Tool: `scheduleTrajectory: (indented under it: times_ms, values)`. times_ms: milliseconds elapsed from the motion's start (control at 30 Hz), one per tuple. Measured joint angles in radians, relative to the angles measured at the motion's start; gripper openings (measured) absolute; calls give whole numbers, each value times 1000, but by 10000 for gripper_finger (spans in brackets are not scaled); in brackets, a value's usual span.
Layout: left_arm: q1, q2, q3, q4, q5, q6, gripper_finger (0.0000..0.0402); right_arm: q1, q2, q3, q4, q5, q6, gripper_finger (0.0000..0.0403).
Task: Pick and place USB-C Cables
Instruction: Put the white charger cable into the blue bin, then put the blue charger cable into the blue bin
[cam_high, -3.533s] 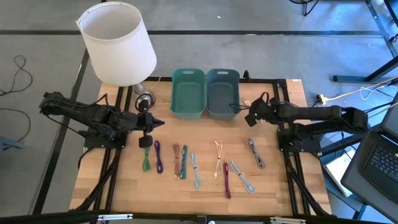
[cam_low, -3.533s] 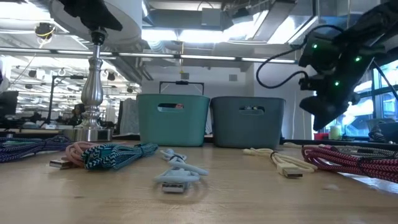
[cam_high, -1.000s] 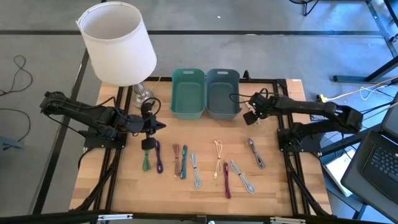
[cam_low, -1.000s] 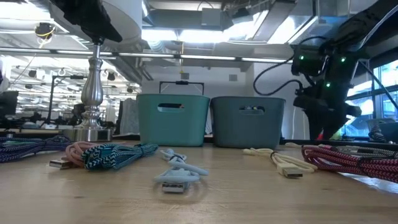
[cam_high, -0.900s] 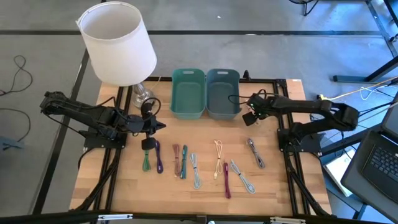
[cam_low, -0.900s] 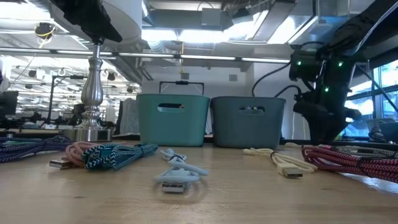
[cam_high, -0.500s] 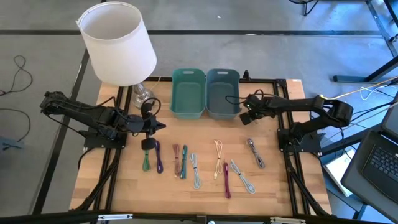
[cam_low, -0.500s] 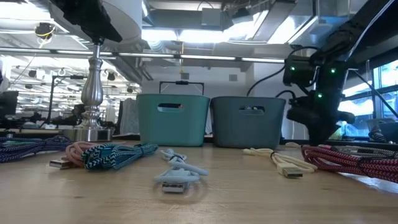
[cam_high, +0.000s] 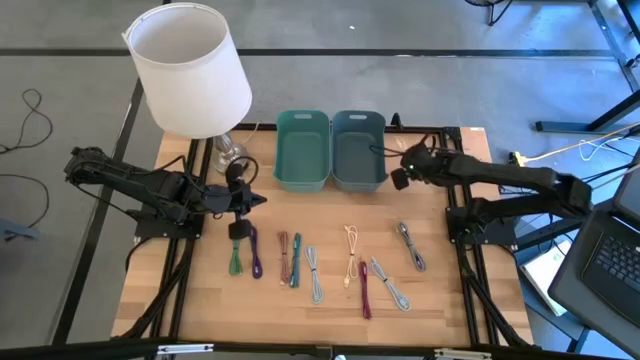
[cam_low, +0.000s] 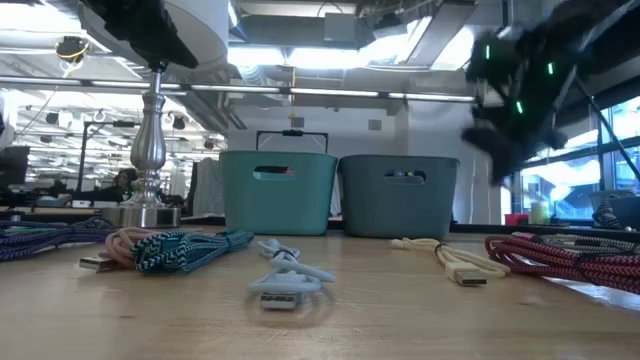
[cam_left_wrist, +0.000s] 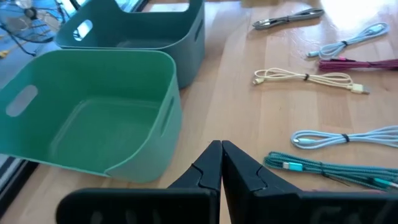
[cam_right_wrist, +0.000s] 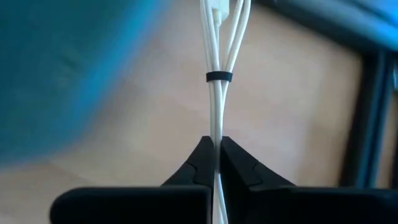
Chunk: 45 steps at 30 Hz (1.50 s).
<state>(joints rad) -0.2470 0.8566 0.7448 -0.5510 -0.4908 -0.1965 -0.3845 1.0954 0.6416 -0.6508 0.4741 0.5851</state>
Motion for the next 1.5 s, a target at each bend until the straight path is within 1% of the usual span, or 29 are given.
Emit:
scheduleTrajectory:
  times_ms: [167, 267, 333, 433, 533, 667, 833, 1000, 1167, 1233, 1300, 1500]
  values:
    - [0, 0, 0, 0, -8, -1, 4, 88, -53, 156, 78, 5, -113, 6]
    - [0, 0, 0, 0, -9, -1, 4, 115, -43, 213, 193, 5, -173, 5]
    - [0, 0, 0, 0, -16, 0, 4, 115, -18, 231, 271, -25, -195, 5]
    - [0, 0, 0, 0, -21, 0, 4, 99, 51, 236, 369, -110, -226, 5]
    - [0, 0, 0, 0, -19, 0, 4, 67, 149, 236, 410, -127, -256, 5]
    - [0, 0, 0, 0, -14, -1, 4, 3, 279, 236, 442, -138, -253, 5]
    - [0, 0, 0, 0, -9, -3, 4, -51, 411, 236, 554, -251, -252, 5]
    - [0, 0, 0, 0, -8, -13, 4, -84, 501, 236, 560, -259, -252, 5]
    - [0, 0, 0, 0, -8, -18, 4, -100, 542, 236, 550, -268, -252, 5]
    - [0, 0, 0, 0, -8, -18, 4, -101, 542, 236, 557, -281, -273, 16]
    - [0, 0, 0, 0, -8, -18, 4, -99, 540, 239, 553, -284, -314, 41]
    - [0, 0, 0, 0, -8, -18, 4, -100, 537, 257, 549, -284, -354, 159]
